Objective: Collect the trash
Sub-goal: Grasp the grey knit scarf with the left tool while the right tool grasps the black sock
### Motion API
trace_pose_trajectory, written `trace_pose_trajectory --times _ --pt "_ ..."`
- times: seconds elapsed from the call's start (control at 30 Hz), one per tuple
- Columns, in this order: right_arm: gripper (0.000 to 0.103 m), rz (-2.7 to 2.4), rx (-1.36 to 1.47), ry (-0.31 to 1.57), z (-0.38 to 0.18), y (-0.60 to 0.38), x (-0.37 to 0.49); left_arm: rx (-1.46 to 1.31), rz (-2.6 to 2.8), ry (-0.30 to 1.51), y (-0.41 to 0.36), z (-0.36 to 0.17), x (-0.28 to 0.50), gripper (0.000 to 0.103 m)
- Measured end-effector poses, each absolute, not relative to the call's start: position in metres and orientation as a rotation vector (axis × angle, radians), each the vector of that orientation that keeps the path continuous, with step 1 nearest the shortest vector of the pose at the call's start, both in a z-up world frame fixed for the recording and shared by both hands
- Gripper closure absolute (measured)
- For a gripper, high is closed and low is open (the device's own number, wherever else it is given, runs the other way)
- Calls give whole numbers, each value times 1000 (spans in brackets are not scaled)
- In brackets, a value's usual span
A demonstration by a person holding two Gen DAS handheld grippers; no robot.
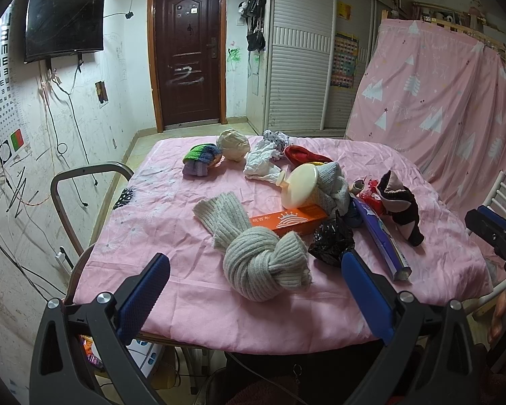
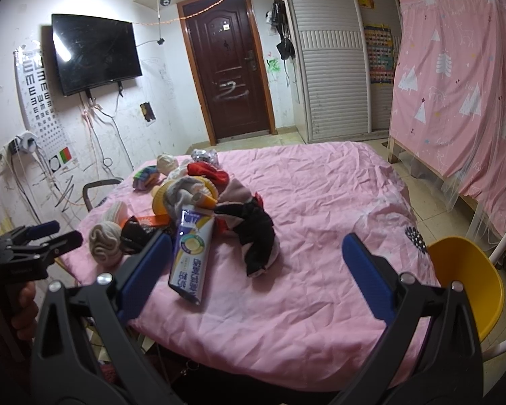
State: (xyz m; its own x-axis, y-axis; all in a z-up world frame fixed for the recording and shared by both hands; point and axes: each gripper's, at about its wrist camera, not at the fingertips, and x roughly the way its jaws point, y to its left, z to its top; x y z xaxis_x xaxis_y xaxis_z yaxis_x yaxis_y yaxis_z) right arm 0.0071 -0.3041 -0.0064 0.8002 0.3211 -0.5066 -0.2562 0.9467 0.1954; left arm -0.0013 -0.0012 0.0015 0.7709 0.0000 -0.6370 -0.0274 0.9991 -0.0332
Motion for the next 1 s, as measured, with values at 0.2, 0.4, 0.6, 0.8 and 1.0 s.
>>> trace_pose_trajectory --times 0.2,0.4,0.6,0.8,1.0 --pt "6 319 115 571 -8 -303 13 -52 32 701 4 -4 1 10" --pt "6 336 97 602 -24 -283 38 -73 53 741 18 -23 21 10" --pt "6 355 88 641 -35 -272 63 -72 18 769 18 -29 35 11" --pt "6 350 86 678 -45 -270 86 -92 -49 799 9 -40 48 10" --pt "6 330 85 725 -51 -270 106 -119 -93 808 1 -46 55 23"
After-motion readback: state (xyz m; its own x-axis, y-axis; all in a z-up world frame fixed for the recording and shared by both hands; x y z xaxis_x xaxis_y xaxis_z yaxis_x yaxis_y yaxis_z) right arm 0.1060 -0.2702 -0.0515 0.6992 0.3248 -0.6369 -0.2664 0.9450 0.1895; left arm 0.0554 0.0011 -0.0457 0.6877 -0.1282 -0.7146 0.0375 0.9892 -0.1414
